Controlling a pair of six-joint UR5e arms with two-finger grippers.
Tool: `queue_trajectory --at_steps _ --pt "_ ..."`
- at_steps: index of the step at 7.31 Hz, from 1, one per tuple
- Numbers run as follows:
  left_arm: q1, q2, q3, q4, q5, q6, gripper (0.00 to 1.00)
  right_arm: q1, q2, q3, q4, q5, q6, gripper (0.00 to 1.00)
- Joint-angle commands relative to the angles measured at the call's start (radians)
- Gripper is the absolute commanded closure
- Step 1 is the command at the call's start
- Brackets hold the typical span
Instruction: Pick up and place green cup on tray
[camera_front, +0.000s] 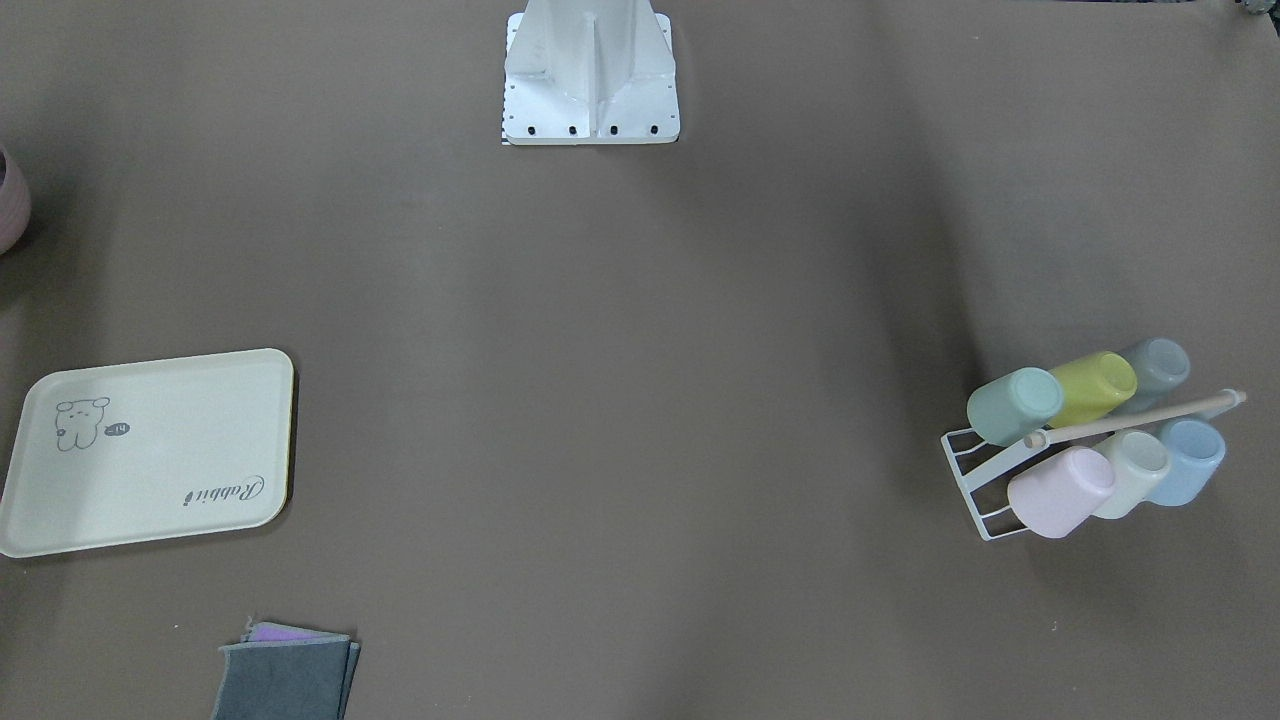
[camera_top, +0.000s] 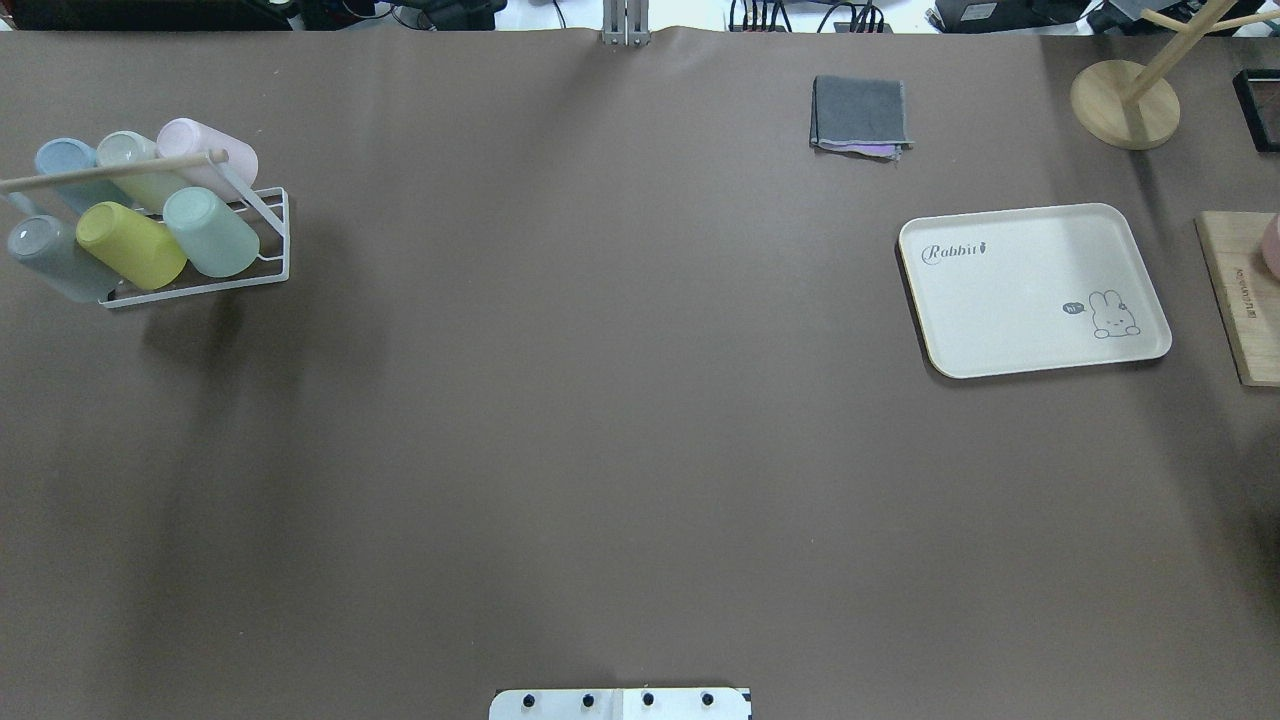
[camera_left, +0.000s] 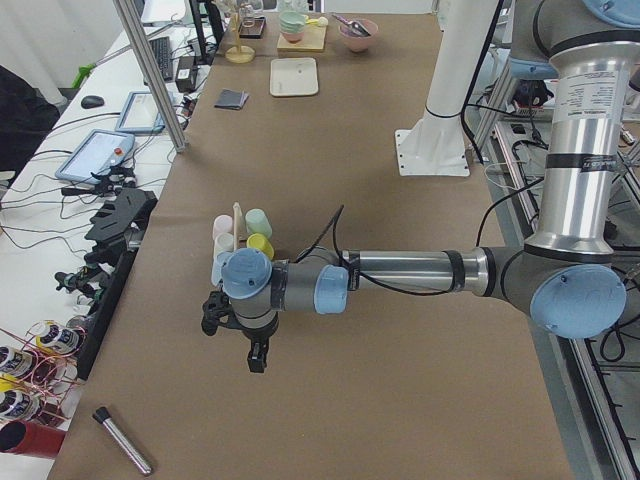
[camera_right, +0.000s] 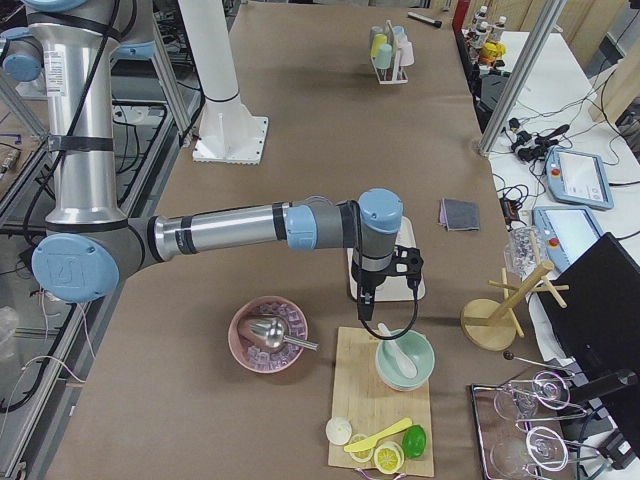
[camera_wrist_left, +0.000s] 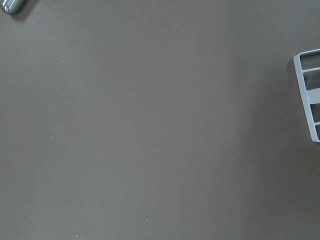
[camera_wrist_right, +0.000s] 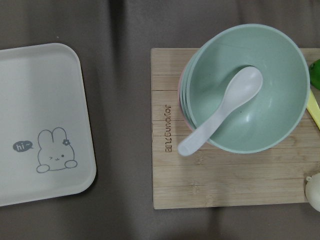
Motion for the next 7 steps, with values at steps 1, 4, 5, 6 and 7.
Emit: queue_trajectory --at_steps 1,4,5,6,7 --pt "0.0 0.0 -0.004 0.0 -0.004 -0.001 0.01 0.001 -0.001 0.0 0.0 0.0 -0.001 0.0" --pt "-0.001 0.003 -0.023 0.0 -0.013 -0.002 0.01 0.001 -0.001 -0.004 0.0 0.0 -0.003 0.0" --pt "-0.001 0.003 -0.026 0.0 -0.013 -0.002 0.01 0.001 0.001 -0.017 0.0 0.002 0.0 0.0" --pt "0.0 0.002 -0.024 0.0 -0.011 -0.002 0.01 -0.001 0.005 -0.018 0.001 0.0 0.002 0.0" --pt "-0.001 0.002 -0.024 0.0 -0.011 -0.002 0.01 -0.001 0.002 -0.014 0.014 0.003 0.008 0.0"
